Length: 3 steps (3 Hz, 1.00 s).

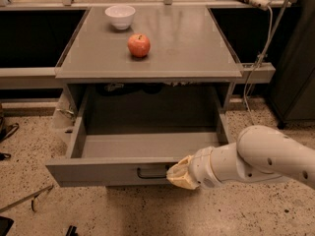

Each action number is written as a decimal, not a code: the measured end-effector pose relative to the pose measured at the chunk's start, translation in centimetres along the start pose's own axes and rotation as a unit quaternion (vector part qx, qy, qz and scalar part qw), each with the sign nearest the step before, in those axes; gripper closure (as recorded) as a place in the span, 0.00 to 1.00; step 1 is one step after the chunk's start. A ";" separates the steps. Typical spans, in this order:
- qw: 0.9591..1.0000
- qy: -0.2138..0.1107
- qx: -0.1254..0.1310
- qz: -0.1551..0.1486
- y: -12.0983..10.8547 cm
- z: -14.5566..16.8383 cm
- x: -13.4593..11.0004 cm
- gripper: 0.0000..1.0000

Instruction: Close top drawer

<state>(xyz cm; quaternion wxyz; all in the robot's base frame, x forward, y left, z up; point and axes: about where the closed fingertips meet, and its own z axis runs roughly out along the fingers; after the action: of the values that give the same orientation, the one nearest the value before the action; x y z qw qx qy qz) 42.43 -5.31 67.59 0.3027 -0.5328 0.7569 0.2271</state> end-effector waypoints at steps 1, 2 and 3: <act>1.000 0.000 0.013 -0.013 -2.9 0.2 -0.7 1.00; 0.999 0.021 0.027 -0.011 -7.8 0.7 0.4 1.00; 0.999 0.021 0.025 -0.013 -8.6 1.2 0.2 1.00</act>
Offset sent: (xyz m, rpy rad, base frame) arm 0.1287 -0.0193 -0.0188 -0.0740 -0.0497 -0.0111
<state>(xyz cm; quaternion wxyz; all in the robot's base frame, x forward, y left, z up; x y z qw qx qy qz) 50.76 -7.50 66.39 0.3031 -0.5398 0.7612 0.1931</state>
